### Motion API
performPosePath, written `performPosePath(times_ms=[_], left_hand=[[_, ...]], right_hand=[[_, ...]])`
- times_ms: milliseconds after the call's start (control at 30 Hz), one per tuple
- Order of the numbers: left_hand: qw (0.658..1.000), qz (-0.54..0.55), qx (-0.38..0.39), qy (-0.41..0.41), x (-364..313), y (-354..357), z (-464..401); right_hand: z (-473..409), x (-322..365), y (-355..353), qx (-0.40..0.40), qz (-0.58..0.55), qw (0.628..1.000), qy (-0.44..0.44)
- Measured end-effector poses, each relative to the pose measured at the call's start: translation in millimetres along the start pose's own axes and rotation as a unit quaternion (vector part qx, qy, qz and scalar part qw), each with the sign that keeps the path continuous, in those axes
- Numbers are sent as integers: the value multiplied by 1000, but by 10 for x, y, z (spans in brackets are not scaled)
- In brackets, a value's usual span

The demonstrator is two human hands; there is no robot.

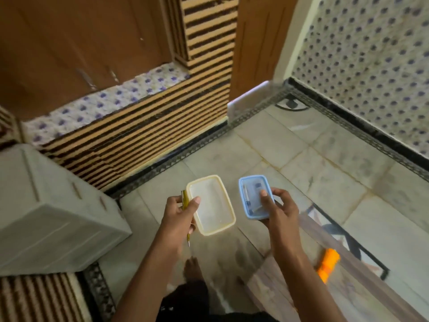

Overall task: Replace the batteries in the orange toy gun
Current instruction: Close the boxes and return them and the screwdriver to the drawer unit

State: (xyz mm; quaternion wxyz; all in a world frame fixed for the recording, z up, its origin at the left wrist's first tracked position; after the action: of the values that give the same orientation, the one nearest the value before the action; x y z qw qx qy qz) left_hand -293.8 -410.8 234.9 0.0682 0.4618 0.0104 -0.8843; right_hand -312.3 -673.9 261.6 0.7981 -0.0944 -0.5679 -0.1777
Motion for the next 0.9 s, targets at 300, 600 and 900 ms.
performPosePath(times_ms=[300, 600, 900], left_hand=[[989, 57, -138, 22, -863, -1969, -882], [950, 152, -272, 13, -1142, -3228, -1305], [835, 226, -502, 22, -1193, -4302, -1611]], right_hand=[[-635, 184, 2689, 176, 34, 984, -6], [-1015, 236, 4747, 349, 83, 932, -44], [-1406, -39, 6828, 521, 188, 832, -8]])
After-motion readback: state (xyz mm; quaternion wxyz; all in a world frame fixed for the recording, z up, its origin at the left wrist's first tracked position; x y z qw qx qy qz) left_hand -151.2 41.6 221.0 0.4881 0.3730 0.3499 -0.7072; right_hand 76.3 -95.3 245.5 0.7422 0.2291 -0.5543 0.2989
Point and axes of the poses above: each hand's wrist, its own z-axis away from the middle knuckle, its own y-axis out of the palm, x = y × z, the point moved 9 cm from there along -z, towards the middle knuckle, and after that the axes turned 4 degrees about x, right-handed, at the moved point
